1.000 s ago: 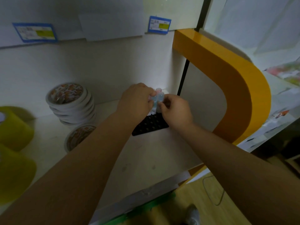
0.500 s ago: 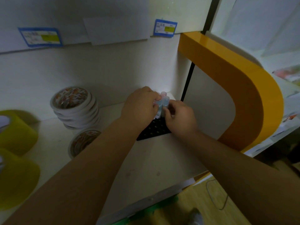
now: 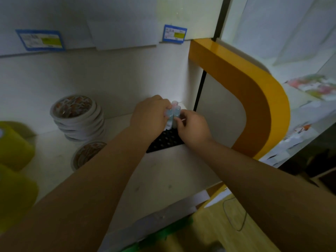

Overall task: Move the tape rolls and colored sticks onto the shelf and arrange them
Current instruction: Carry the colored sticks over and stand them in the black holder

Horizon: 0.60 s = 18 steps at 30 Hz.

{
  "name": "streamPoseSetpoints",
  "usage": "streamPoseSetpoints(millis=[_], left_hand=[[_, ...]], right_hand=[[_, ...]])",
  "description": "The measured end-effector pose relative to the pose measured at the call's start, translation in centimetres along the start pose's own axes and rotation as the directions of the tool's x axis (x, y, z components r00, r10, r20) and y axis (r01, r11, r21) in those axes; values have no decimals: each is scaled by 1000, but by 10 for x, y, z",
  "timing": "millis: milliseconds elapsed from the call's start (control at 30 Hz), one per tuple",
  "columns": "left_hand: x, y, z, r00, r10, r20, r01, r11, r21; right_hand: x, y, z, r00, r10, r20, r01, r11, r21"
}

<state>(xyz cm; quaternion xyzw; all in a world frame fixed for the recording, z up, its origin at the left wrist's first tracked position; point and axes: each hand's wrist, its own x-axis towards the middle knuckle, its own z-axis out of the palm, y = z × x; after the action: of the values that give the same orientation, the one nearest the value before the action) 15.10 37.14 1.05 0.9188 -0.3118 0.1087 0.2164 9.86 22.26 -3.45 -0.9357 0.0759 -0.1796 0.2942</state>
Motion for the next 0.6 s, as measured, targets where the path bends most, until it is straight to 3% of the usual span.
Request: streamPoseSetpoints(millis=[100,233,333,467,600], left_hand=[[-6,6,0,997,-15,-72,18,999,42],[-31,11,5,988,-78,-136,94,989,115],[-61,17,6,972,-96,-213,118,988,94],[-99,37,-6,966,-88,-245,90,996,-3],[-129,82,-22,983,-110,-146,114,993,24]], right_hand=[[1,-6,-7,994,76,76,-76,997,2],[-20,-17,-22,991,131,38,-135,984,121],[-51,-28,-44,999,42,1,-41,971,237],[-99,-27,-75,996,-84,-17,86,967,241],[-146,-8,-116,983,-181,-21,182,965,188]])
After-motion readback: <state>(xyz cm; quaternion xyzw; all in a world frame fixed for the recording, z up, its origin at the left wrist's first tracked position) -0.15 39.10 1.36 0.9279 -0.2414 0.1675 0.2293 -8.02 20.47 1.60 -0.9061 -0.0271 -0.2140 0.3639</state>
